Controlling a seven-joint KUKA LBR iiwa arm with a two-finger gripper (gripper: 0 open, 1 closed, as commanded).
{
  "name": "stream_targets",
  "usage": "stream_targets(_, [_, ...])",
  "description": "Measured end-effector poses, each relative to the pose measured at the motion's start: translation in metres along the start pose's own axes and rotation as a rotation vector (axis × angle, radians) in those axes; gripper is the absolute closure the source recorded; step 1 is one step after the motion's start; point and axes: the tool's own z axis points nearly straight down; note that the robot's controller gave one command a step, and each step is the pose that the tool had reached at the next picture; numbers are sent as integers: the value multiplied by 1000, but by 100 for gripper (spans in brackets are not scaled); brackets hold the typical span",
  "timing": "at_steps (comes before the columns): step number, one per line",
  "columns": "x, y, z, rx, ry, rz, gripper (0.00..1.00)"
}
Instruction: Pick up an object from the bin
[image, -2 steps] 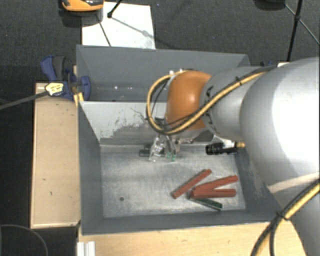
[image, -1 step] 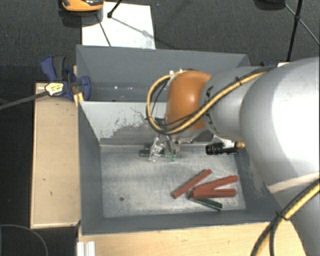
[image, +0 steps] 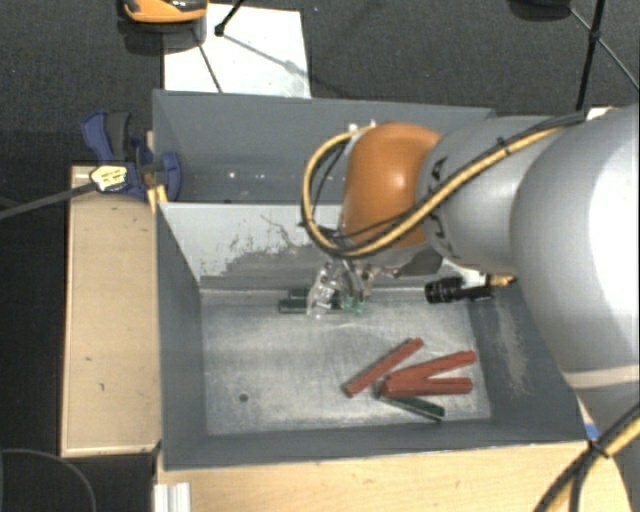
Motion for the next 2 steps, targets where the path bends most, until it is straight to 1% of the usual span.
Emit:
stream_targets(1, [-3, -2, -44, -7, -12, -12, 100])
stream_targets(2, [-12, -43, -58, 1, 2, 45, 100])
